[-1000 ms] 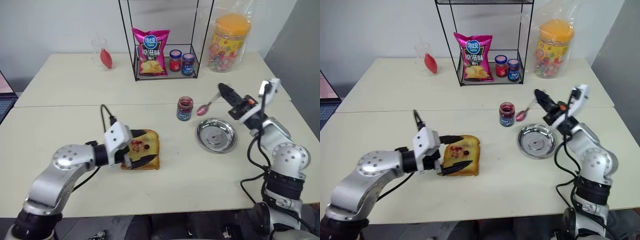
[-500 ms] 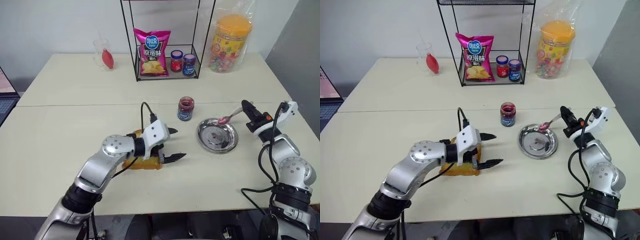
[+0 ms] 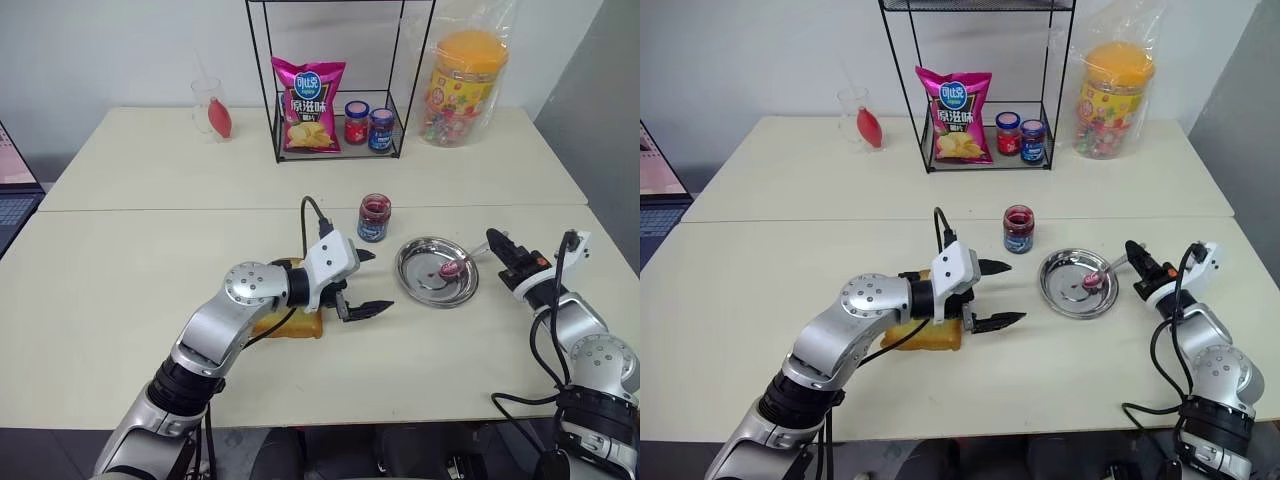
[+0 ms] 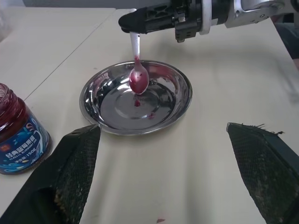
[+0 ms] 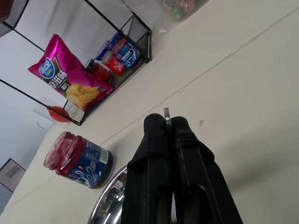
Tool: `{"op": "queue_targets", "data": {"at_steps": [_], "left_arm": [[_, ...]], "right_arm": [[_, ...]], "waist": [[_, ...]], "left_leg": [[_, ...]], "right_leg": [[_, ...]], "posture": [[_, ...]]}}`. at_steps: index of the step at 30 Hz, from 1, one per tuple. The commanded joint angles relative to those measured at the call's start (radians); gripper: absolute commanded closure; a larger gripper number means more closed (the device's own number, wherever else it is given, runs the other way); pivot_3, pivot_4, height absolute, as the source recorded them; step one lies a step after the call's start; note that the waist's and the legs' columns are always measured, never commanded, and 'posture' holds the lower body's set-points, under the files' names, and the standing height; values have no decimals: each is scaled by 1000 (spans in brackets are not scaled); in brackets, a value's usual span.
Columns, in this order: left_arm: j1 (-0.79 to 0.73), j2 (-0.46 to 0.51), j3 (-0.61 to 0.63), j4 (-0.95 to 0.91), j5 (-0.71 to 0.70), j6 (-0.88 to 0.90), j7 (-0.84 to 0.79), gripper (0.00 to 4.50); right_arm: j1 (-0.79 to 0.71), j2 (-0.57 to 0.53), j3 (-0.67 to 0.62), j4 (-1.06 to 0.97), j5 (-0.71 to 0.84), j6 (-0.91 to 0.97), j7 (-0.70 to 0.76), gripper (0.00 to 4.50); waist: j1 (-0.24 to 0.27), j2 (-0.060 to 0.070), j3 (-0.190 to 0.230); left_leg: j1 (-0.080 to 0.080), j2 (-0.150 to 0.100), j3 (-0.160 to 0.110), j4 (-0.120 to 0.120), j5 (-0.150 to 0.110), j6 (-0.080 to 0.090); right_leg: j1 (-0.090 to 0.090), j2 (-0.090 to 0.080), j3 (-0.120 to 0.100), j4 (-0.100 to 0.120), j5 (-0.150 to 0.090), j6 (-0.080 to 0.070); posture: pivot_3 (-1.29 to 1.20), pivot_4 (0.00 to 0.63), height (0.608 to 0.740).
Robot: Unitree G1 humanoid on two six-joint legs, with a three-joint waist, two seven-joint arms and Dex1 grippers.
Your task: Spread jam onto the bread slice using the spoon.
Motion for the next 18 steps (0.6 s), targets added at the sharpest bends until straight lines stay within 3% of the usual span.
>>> {"op": "queue_targets", "data": {"at_steps": [1,3,6,18], "left_arm": [[-19,-7,-6,-46,-13,-1,-14,0],[-21,-8,-7,-49,-14,3,-17,0],[-20,-8,-6,-51,-15,6,-20,0],[-14,1,9,-63,-19,18,-17,0]], "right_arm": [[-3,-14,4,10,-8,-26,19,4472],[-7,-14,11,25,-14,-31,25,4472],[-4,-18,21,39,-25,-34,23,3919],[12,-29,60,42,-135,-125,34,1169]], "waist": [[1,0,0],[2,0,0],[2,0,0],[7,0,0]], "left_leg": [[0,0,0,0,0,0],[0,0,0,0,0,0],[0,0,0,0,0,0],[0,0,0,0,0,0]], "right_leg": [[0,0,0,0,0,0],[0,0,0,0,0,0],[1,0,0,0,0,0],[1,0,0,0,0,0]], "posture": [[0,150,740],[0,150,740],[0,150,740],[0,150,740]]}}
